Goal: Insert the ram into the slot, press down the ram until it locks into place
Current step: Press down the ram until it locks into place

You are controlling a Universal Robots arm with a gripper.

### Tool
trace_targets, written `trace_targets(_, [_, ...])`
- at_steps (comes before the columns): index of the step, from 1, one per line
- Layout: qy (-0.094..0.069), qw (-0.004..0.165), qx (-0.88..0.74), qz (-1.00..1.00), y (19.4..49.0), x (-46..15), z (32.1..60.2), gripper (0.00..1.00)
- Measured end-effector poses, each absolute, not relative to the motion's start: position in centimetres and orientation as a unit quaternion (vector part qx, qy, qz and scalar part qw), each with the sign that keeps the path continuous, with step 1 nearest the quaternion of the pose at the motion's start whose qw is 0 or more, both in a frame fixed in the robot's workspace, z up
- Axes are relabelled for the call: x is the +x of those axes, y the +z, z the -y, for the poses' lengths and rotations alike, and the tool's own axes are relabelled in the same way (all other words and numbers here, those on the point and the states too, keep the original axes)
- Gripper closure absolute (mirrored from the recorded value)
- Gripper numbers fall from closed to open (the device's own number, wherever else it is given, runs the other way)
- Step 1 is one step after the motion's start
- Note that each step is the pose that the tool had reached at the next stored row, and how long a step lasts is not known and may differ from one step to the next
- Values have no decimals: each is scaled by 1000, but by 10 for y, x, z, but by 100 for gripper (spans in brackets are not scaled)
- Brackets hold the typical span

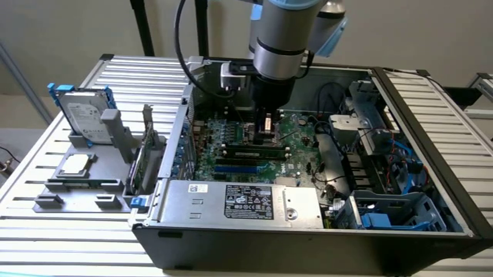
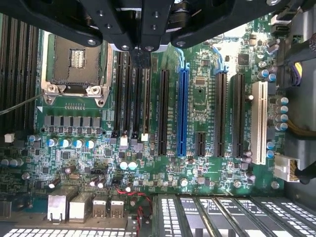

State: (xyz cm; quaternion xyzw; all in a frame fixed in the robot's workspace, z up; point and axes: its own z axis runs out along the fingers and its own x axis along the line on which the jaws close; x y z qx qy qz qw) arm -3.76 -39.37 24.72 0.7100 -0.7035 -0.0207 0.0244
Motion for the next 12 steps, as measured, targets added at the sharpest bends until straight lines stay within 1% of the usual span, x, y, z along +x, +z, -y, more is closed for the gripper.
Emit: trace_targets(12, [-21,24,710,704,249,-35,394,90])
